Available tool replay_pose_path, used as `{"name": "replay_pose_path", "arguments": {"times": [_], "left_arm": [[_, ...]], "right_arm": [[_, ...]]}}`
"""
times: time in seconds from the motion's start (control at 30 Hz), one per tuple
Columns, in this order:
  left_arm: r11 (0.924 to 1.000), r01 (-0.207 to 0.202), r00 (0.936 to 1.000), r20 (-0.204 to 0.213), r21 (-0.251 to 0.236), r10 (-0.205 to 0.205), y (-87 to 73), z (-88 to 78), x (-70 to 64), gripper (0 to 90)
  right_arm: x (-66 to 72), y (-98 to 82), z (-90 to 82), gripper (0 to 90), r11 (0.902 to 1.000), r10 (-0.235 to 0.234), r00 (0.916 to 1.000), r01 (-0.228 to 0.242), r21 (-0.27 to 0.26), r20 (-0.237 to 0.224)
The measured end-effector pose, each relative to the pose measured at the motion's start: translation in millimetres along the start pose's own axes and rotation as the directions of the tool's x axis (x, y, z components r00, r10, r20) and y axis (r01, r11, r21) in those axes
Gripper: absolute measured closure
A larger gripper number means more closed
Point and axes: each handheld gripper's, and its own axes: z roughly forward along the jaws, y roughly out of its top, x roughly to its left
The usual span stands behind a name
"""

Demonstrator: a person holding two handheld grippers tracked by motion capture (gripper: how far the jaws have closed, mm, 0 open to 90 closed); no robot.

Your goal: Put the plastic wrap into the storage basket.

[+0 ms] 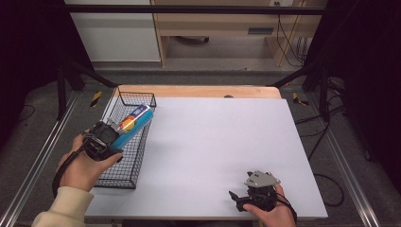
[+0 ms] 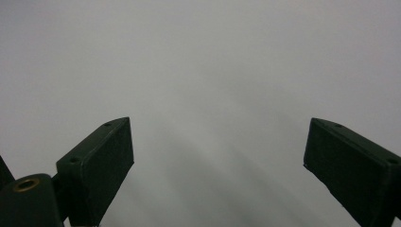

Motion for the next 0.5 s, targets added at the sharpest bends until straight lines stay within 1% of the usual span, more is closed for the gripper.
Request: {"name": "replay_pose_path", "arguments": {"times": [0.17,0.33,0.5], "left_arm": [[0.9998,0.012,0.9999,0.001,0.013,-0.012,-3.6,3.9,-0.3,31.9],[0.9993,0.035,0.9994,0.002,0.015,-0.035,-8.7,5.7,3.3,31.9],[0.9986,0.044,0.9990,-0.002,0.029,-0.044,-10.7,6.4,4.4,31.9]], "right_arm": [[0.9,0.2,0.6,9.5,1.0000,-0.008,0.9999,0.008,0.002,-0.009],[1.6,0.5,1.7,9.4,0.9999,-0.011,0.9999,0.011,0.009,-0.010],[1.2,0.3,1.8,9.4,0.9999,-0.009,0.9999,0.009,0.008,-0.010]]}}
